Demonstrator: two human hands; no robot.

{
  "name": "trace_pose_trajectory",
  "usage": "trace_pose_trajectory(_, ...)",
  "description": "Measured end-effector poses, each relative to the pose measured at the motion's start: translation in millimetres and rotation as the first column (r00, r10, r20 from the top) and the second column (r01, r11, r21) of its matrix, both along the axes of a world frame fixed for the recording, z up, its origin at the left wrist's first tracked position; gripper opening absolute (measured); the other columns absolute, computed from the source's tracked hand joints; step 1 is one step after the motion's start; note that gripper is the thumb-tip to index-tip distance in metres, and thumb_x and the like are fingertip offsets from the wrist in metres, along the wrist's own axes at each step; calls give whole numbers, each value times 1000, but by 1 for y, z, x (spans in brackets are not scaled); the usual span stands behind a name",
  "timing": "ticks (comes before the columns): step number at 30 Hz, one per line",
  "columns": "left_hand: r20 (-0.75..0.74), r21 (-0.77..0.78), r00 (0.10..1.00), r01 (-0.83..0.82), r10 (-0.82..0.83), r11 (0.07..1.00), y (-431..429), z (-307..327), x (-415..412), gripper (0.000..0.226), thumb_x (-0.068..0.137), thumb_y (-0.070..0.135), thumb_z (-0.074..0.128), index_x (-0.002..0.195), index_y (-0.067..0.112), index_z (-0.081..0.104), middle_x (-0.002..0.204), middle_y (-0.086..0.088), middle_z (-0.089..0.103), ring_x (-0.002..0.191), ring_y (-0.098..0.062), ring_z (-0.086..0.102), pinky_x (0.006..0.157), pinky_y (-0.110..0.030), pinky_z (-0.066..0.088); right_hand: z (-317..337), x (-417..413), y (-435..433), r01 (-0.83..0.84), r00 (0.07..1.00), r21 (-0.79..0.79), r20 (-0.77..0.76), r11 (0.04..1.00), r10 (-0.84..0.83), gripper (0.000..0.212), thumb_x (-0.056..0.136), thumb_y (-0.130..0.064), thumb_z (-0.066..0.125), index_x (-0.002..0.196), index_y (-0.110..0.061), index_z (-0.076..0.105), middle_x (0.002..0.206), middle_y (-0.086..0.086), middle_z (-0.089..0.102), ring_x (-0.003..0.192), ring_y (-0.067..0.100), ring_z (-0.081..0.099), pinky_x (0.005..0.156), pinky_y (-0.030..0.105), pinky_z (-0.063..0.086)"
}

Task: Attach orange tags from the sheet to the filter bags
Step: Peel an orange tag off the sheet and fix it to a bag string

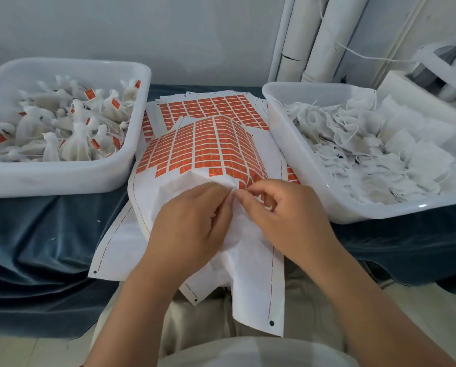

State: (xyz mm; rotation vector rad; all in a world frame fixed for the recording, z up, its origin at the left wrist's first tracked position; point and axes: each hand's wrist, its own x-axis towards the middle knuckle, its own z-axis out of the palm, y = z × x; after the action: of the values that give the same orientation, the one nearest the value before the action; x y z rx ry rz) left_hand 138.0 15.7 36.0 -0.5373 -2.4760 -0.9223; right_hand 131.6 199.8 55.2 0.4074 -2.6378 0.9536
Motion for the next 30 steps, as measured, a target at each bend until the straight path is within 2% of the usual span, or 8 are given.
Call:
trace_pose_trajectory(4,-21,-66,999,34,-36,997,-7,0,-1,34,106,30,48,77,17,57,69,8,55,63,-13,50,58,-34,46,-2,-1,0,-19,999,57,46,998,17,25,101,-49,59,97,-29,73,74,-25,60,69,-2,60,66,12,45)
trace_pose_trajectory(16,-47,-142,990,122,-130,982,-4,-1,-1,29,104,34,44,77,25,52,74,18,43,63,-6,42,64,-14,31,-3,-2,2,-73,992,30,110,997,69,21,99,-40,57,84,-29,67,63,-20,56,65,2,58,59,12,37)
trace_pose_trajectory(18,-51,-126,992,109,-117,986,-4,0,0,28,104,32,44,78,25,52,74,19,42,63,-5,42,63,-13,30,-1,-3,4,-110,980,-44,161,993,115,26,101,-43,54,85,-28,68,69,-11,63,68,8,61,59,24,47)
trace_pose_trajectory(20,-29,-72,992,125,-127,990,-4,1,-1,26,104,29,45,79,27,47,72,19,42,63,-6,45,63,-13,30,2,-5,5,-146,960,-111,225,983,168,26,103,-43,54,85,-30,69,74,-7,66,70,11,63,62,30,52)
trace_pose_trajectory(23,30,132,978,202,-208,970,3,3,2,30,106,25,45,75,23,48,72,13,46,68,-14,50,61,-21,36,4,-3,3,-209,914,-249,295,946,279,24,105,-37,51,84,-35,63,76,-15,66,72,1,63,61,13,47)
trace_pose_trajectory(25,40,274,962,250,-271,929,9,6,5,36,107,18,46,76,35,50,74,15,49,72,-12,53,65,-20,37,4,-2,1,-220,896,-331,304,918,325,25,104,-37,47,83,-37,59,75,-17,64,71,-2,60,64,11,47)
trace_pose_trajectory(27,49,341,958,251,-284,906,11,7,5,43,106,10,46,76,41,47,74,20,49,71,-7,53,67,-12,36,4,-1,0,-231,894,-344,295,910,338,25,104,-39,45,82,-39,57,77,-16,63,72,-2,59,65,11,47)
trace_pose_trajectory(30,96,366,958,219,-271,904,11,2,5,33,102,19,44,69,24,43,66,11,43,63,-12,46,61,-14,33,4,-1,1,-236,917,-277,253,931,308,24,106,-38,48,84,-38,56,80,-16,64,75,1,62,65,11,47)
